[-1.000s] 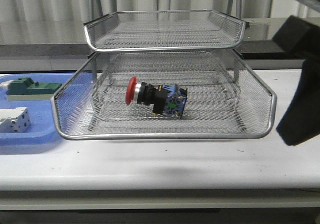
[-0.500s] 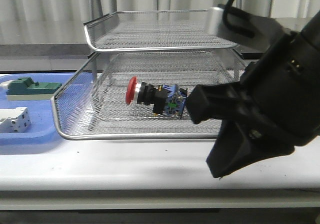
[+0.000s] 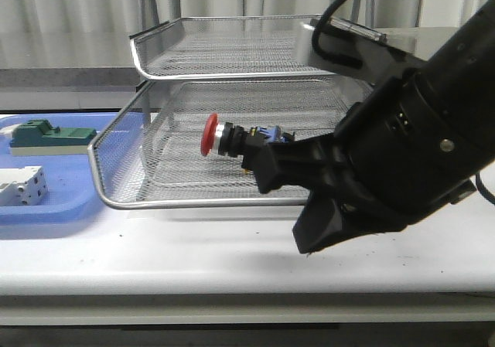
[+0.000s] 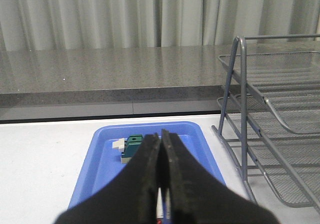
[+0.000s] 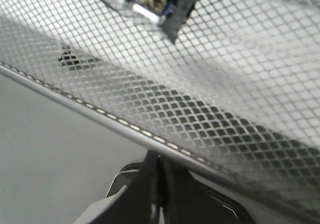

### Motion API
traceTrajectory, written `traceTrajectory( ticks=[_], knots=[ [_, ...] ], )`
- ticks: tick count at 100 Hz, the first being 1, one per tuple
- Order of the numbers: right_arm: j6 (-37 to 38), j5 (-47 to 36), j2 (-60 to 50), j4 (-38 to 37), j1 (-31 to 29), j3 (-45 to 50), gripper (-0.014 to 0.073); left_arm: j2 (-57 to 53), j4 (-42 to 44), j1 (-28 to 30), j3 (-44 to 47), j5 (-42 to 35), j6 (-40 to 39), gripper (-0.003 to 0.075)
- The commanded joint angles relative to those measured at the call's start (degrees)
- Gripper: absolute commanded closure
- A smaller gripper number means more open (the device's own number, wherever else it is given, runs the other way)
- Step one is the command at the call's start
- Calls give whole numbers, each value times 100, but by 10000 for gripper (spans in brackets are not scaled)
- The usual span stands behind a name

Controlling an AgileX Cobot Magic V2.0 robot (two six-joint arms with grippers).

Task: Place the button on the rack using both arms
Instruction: 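Push the middle mesh tray back into the rack with the right gripper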

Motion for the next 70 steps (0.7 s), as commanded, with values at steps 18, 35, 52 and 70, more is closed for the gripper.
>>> traceTrajectory(
  ticks=[18, 35, 52, 70],
  knots=[
    [-139, -645, -62, -108, -566, -440, 651, 41, -88, 9, -145, -324, -37, 741],
    [-151, -608, 326, -463, -930, -915, 651, 41, -88, 9, -145, -324, -37, 741],
    [-151, -629, 726, -675, -1080, -1456, 651, 41, -88, 9, -145, -324, -37, 741],
    [-151, -529, 875, -711, -1083, -1792, 651, 41, -88, 9, -145, -324, -37, 741]
  ],
)
